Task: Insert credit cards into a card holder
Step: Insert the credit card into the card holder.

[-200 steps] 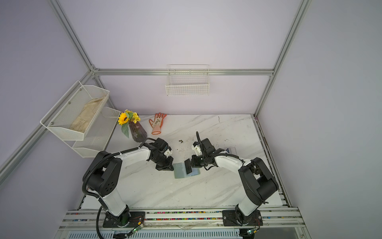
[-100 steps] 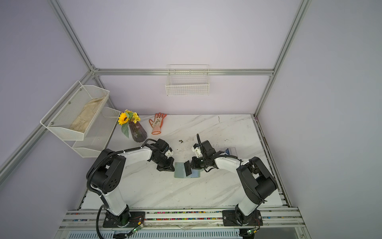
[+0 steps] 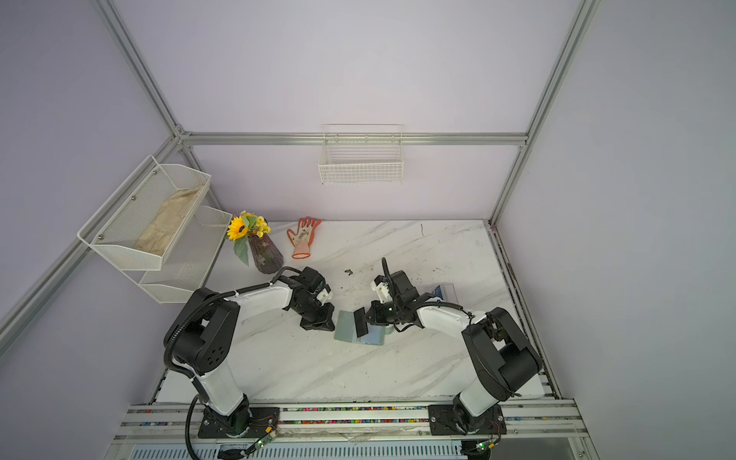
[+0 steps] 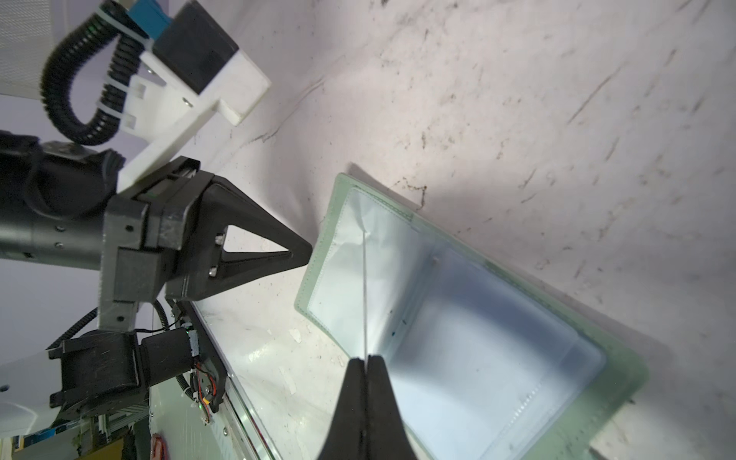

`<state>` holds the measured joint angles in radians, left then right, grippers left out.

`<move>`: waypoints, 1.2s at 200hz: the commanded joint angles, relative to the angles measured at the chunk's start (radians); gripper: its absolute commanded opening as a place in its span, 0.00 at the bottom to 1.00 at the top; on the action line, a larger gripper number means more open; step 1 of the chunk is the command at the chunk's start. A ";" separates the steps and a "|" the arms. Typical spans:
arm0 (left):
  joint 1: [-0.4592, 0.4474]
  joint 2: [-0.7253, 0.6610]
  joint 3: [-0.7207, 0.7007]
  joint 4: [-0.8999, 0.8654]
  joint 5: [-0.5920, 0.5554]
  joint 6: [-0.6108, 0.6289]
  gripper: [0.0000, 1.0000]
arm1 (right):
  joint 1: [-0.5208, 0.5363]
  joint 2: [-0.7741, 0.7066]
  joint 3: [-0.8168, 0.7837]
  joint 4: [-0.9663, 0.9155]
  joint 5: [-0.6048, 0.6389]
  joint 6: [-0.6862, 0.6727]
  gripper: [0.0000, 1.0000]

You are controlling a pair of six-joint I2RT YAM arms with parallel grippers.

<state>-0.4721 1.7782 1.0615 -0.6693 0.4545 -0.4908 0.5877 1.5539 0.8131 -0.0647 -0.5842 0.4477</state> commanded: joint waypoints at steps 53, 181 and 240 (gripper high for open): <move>-0.003 -0.046 0.155 -0.023 0.043 0.033 0.00 | 0.004 -0.062 -0.045 0.014 0.017 0.065 0.00; -0.007 0.025 -0.039 0.138 0.084 -0.018 0.00 | 0.001 -0.065 -0.152 0.171 0.007 0.197 0.00; -0.008 0.032 -0.075 0.162 0.081 -0.025 0.00 | -0.010 -0.076 -0.174 0.174 0.011 0.216 0.00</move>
<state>-0.4736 1.8103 1.0267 -0.5316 0.5327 -0.5053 0.5846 1.4914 0.6628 0.0864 -0.5697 0.6422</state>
